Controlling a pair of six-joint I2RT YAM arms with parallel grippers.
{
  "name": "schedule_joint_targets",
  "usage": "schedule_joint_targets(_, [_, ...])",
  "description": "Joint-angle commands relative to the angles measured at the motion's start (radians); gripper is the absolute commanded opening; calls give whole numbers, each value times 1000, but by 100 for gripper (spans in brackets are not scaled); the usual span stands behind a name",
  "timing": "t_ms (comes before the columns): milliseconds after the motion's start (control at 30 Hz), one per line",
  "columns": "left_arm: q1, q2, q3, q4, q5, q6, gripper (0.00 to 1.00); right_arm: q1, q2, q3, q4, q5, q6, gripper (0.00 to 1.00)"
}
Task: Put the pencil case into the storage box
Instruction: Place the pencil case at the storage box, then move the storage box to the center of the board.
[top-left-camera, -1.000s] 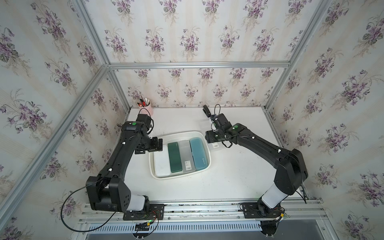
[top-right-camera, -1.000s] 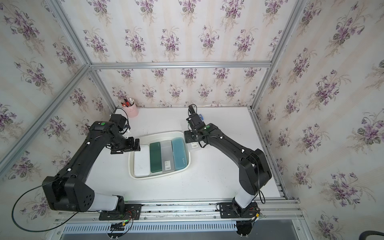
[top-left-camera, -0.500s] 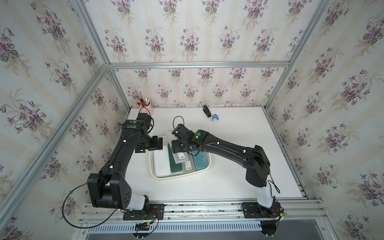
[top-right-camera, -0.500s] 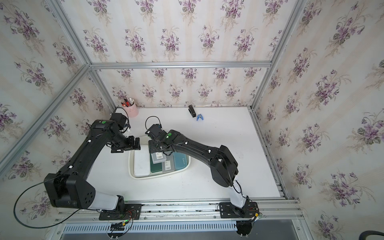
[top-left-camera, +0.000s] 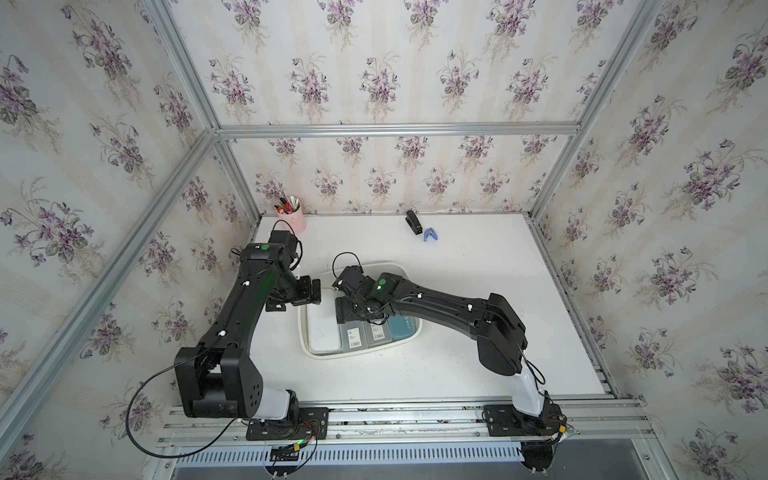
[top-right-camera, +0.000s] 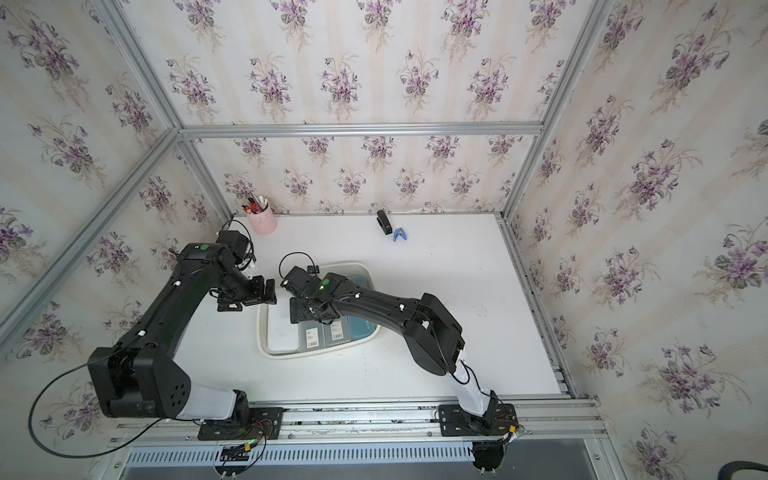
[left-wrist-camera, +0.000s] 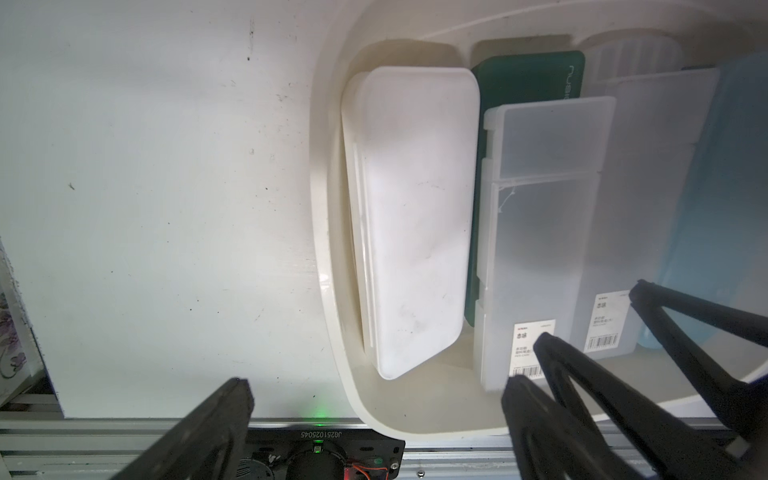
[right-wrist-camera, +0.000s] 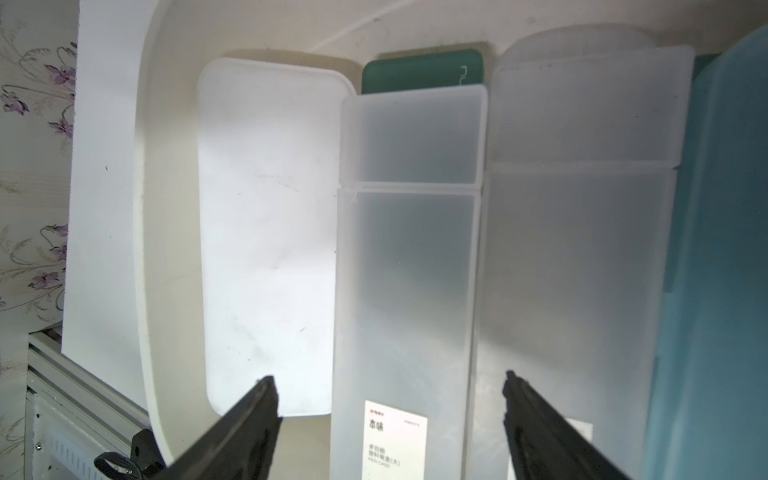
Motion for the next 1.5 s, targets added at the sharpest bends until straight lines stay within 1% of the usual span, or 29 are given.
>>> schedule_joint_targets(0, [6, -5, -10, 10, 4, 10, 99, -2, 2, 4, 11, 6, 10, 93])
schedule_joint_targets(133, [8, -13, -40, 27, 12, 13, 99, -5, -33, 21, -25, 62, -2, 96])
schedule_joint_targets(200, [11, -20, -66, 35, 23, 13, 99, -29, -80, 17, -74, 107, -22, 97])
schedule_joint_targets(267, [11, -24, -97, 45, 39, 11, 99, -63, -136, -19, -108, 138, -51, 97])
schedule_joint_targets(367, [10, -57, -138, 59, 62, 4, 99, -146, -252, -157, -128, 168, -96, 95])
schedule_joint_targets(500, [12, -50, -155, 73, 80, -9, 100, -250, -403, -396, -62, 164, -151, 87])
schedule_joint_targets(600, [12, -39, -153, 68, 63, -12, 94, -297, -450, -495, -11, 139, -176, 83])
schedule_joint_targets(633, [12, -7, -151, 65, 61, -12, 92, -306, -452, -509, -2, 134, -186, 82])
schedule_joint_targets(700, [13, 14, -149, 62, 61, -17, 91, -313, -439, -514, 14, 129, -198, 82])
schedule_joint_targets(967, [15, 65, -148, 54, -1, -41, 90, -336, -330, -479, 74, 113, -242, 82])
schedule_joint_targets(1067, [21, 93, -152, 63, -2, -44, 90, -355, -298, -476, 94, 111, -260, 82])
schedule_joint_targets(1100, [23, 104, -156, 74, 4, -46, 89, -363, -287, -474, 99, 110, -265, 82])
schedule_joint_targets(1133, [25, 112, -158, 84, 11, -51, 84, -372, -275, -468, 102, 113, -273, 82])
schedule_joint_targets(1167, [25, 119, -161, 93, 16, -55, 81, -379, -267, -461, 103, 114, -279, 82])
schedule_joint_targets(1233, [25, 144, -166, 114, 29, -61, 71, -398, -251, -453, 111, 114, -292, 82])
schedule_joint_targets(1267, [25, 154, -167, 121, 36, -64, 68, -407, -245, -450, 114, 112, -298, 81])
schedule_joint_targets(1367, [25, 171, -178, 143, 53, -76, 63, -425, -222, -437, 113, 115, -313, 81])
schedule_joint_targets(1433, [24, 175, -181, 148, 49, -79, 56, -432, -212, -430, 114, 118, -320, 80])
schedule_joint_targets(1467, [24, 175, -182, 149, 45, -79, 56, -434, -210, -430, 117, 121, -323, 80])
